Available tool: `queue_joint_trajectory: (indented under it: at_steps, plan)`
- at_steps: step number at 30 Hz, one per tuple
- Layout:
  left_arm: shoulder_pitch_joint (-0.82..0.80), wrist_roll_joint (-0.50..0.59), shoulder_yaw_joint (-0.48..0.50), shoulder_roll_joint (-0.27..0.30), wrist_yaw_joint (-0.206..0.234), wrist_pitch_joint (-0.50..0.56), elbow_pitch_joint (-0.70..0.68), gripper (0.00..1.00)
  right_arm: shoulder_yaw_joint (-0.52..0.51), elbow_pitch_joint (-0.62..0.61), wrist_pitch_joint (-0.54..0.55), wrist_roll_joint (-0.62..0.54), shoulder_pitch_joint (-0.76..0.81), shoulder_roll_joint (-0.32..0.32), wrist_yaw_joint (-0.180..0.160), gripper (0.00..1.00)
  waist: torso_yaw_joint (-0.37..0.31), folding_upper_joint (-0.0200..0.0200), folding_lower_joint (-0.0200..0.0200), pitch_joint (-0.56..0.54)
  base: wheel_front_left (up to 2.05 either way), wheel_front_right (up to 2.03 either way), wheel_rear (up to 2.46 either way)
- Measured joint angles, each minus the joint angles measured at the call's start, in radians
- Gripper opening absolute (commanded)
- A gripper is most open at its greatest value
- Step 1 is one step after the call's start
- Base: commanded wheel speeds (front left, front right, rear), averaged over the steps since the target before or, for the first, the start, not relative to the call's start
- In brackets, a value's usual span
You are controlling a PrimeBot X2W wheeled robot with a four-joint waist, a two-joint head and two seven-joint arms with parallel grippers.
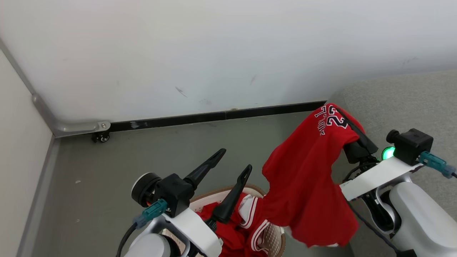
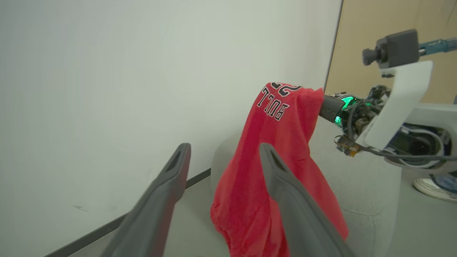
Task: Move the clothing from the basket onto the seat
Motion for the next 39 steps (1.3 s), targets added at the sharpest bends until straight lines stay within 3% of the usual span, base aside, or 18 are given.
queue_joint_trajectory:
  at_steps: [21,39]
  plan:
    - [0.002,-0.049,-0.12,0.006,-0.017,-0.035,0.022,1.0,-0.177,-0.067,0.0,-0.072,0.098,-0.03,0.0,0.0,-0.108,0.0,0.0,0.005,0.0,0.0,0.0]
    - [0.002,-0.078,-0.16,0.03,-0.017,-0.07,0.037,1.0,-0.277,-0.128,0.0,-0.097,0.18,-0.018,0.0,0.0,-0.218,0.0,0.0,0.019,0.0,0.0,0.0]
